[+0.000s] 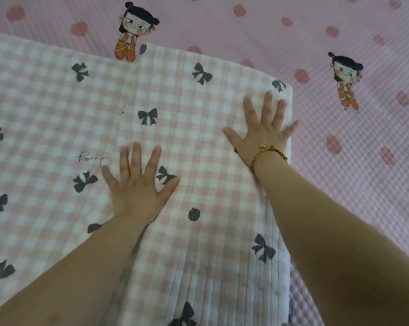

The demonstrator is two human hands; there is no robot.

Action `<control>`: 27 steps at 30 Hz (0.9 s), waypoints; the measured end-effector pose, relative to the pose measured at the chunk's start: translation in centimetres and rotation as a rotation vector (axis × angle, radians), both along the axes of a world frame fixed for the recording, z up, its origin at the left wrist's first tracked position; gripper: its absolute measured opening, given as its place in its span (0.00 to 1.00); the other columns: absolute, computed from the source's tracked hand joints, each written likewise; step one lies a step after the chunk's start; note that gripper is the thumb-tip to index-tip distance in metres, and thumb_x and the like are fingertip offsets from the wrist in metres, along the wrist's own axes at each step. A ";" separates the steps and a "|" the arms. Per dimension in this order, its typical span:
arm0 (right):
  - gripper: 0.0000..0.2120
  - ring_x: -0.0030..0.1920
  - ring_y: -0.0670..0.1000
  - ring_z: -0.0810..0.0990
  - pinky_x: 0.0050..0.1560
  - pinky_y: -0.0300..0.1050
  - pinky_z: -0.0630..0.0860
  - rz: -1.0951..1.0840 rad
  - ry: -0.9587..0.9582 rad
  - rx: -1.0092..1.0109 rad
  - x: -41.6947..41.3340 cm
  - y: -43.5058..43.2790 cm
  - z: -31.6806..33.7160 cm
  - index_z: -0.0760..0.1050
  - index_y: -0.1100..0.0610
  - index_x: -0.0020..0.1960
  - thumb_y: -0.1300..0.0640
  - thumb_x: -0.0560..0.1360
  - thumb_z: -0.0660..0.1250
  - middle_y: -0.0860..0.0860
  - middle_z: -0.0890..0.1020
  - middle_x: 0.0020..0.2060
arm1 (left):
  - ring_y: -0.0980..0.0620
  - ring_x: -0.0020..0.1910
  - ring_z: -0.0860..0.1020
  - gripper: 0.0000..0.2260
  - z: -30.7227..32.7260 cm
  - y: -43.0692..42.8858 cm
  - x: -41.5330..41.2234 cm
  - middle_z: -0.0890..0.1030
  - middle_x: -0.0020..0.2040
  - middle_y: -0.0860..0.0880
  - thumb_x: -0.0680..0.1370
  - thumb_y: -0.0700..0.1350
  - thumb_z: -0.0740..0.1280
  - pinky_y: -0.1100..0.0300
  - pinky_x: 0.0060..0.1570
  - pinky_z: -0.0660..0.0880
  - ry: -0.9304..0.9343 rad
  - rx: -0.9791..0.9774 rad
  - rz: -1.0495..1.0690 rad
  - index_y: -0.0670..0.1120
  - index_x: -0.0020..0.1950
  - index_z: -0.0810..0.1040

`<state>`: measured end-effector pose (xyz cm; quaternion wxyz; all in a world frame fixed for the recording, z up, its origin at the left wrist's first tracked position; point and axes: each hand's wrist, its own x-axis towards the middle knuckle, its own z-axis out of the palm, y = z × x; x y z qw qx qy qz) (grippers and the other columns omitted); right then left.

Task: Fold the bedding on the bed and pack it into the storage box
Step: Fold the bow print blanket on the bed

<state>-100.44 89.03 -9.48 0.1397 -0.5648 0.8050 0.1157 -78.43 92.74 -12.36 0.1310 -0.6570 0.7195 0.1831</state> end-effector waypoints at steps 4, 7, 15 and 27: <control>0.35 0.73 0.60 0.32 0.69 0.67 0.39 0.000 -0.020 0.059 -0.1 -1.0 -2.7 0.28 0.45 0.72 0.32 0.74 0.39 0.53 0.31 0.73 | 0.46 0.73 0.31 0.33 -1.2 -0.1 -0.1 0.25 0.65 0.52 0.60 0.71 0.25 0.42 0.65 0.32 -0.009 0.006 0.004 0.59 0.60 0.21; 0.35 0.73 0.60 0.32 0.69 0.68 0.39 0.002 -0.026 0.066 -0.4 -1.7 -3.2 0.27 0.45 0.72 0.32 0.74 0.38 0.53 0.31 0.73 | 0.46 0.73 0.31 0.35 -1.7 -0.7 -0.4 0.24 0.64 0.51 0.56 0.71 0.21 0.42 0.64 0.31 -0.042 0.040 0.003 0.58 0.59 0.20; 0.35 0.73 0.58 0.31 0.70 0.65 0.38 0.029 -0.075 0.057 -0.5 -2.0 -2.7 0.30 0.46 0.73 0.34 0.76 0.43 0.52 0.32 0.73 | 0.46 0.73 0.31 0.35 -1.7 -1.5 -0.6 0.27 0.71 0.49 0.57 0.70 0.23 0.41 0.67 0.33 -0.056 0.093 0.022 0.57 0.60 0.20; 0.43 0.75 0.55 0.38 0.73 0.58 0.48 -0.476 -0.418 0.091 5.2 14.7 1.4 0.35 0.45 0.74 0.36 0.73 0.59 0.48 0.36 0.74 | 0.46 0.73 0.31 0.34 0.2 -1.7 0.6 0.31 0.74 0.47 0.74 0.69 0.43 0.38 0.67 0.34 0.054 0.179 -0.066 0.56 0.71 0.29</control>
